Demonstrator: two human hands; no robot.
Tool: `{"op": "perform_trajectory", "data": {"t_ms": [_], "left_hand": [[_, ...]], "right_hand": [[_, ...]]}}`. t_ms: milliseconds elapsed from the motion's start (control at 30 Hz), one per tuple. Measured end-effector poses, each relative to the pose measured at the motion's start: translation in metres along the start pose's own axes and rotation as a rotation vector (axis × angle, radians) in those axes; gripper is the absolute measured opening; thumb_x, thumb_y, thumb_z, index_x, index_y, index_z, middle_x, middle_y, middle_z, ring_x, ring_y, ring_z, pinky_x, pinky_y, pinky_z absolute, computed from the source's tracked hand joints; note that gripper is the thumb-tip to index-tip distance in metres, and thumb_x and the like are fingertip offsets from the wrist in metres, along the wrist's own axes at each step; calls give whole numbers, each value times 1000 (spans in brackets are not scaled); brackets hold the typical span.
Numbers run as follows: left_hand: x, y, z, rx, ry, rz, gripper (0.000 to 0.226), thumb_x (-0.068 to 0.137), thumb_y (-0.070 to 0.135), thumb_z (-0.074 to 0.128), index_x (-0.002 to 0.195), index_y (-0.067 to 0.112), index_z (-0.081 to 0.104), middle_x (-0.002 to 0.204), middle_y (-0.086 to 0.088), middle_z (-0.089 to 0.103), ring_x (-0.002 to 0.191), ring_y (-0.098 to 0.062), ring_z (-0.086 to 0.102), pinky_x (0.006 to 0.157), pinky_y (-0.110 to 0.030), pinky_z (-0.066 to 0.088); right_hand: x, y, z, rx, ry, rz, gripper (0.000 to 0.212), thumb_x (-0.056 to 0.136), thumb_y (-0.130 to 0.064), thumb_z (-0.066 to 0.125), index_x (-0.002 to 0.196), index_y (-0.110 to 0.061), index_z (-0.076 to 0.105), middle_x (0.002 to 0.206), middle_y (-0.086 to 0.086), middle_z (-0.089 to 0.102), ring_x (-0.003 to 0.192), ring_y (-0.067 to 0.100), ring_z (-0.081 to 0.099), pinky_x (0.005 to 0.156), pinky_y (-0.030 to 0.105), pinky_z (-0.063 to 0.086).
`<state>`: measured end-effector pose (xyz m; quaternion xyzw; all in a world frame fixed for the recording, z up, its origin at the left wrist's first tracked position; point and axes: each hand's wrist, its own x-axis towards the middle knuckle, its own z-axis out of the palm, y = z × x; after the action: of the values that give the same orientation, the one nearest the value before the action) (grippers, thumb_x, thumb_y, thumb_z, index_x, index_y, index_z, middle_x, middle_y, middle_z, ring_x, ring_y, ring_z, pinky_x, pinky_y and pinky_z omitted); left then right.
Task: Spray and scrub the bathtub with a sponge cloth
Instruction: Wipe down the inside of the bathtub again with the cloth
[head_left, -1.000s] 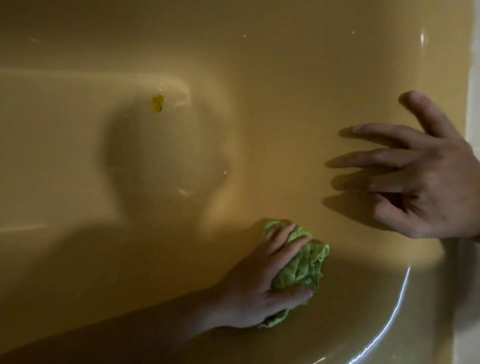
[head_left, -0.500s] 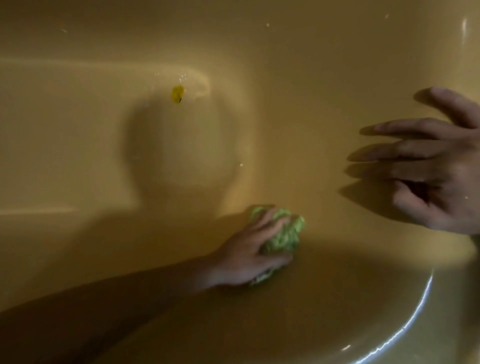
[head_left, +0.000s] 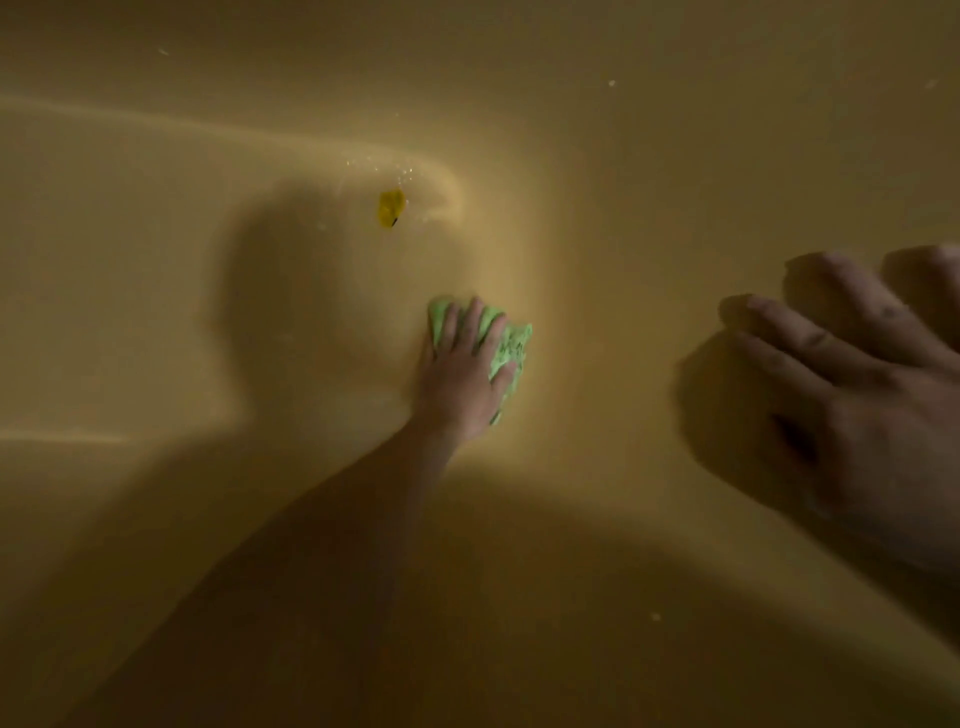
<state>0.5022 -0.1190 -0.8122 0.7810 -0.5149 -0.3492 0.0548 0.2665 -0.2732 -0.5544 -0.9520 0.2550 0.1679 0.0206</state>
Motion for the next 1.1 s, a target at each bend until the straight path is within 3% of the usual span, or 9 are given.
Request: {"op": "perform_trajectory", "data": {"t_ms": [67,167,267,367,533,667,833,967,1100], "left_hand": [[10,-15,-16,2,30,139,72,104,62,35,166,28,19,175,-6,0,161,-33,1,127,-56,16],[-2,-64,-22,21,186,209,68,104,55,39,164,24,29,174,-10,13,159,-39,11,124,-58,21],[-26,-143,-16,84,287,31,61,104,43,40,160,21,37,172,-11,23,159,-39,16,124,-63,20],[-36,-200,-15,164,373,40,56,106,42,42,158,21,45,171,-10,27,158,-37,21,126,-58,17],[-29,-208,-19,204,502,11,56,103,40,45,157,23,45,168,-4,33,158,-32,24,127,-57,14],[-20,-221,-29,202,544,39,58,101,39,47,156,21,48,167,-4,37,156,-32,28,126,-57,19],[-13,-233,-40,201,567,-5,61,98,38,51,156,21,47,167,-4,36,156,-33,29,126,-58,19],[-2,-250,-54,201,589,-9,59,98,34,51,156,21,48,168,-3,35,156,-33,28,126,-58,19],[5,-261,-62,198,616,9,58,98,31,51,155,20,48,167,-4,36,156,-33,28,126,-57,19]], "right_hand": [[22,-24,11,-184,-128,-38,68,87,-47,46,145,-12,56,158,14,45,153,39,26,119,71,16],[61,-80,45,-97,-321,65,78,86,-57,30,140,-10,62,153,17,49,150,39,33,121,70,11],[108,-139,96,105,-407,247,82,97,-62,12,164,-15,17,170,18,9,159,33,4,127,54,-5],[147,-211,149,316,-338,457,88,101,-67,25,162,-17,-13,166,21,-21,154,41,-20,126,54,-4],[201,-275,191,448,-97,779,86,97,-70,38,165,-27,4,170,20,-9,150,55,-19,118,62,-8],[260,-240,198,344,103,632,73,96,-61,46,161,-30,30,167,21,20,151,57,6,121,68,10],[330,-197,177,221,136,469,78,93,-55,42,163,-31,20,168,16,23,153,51,10,125,61,11],[271,-226,202,289,200,361,77,88,-50,54,159,-26,37,160,23,35,147,52,26,121,63,23],[170,-283,226,386,112,337,76,83,-52,61,154,-28,47,158,20,38,145,54,27,111,71,34]]}}
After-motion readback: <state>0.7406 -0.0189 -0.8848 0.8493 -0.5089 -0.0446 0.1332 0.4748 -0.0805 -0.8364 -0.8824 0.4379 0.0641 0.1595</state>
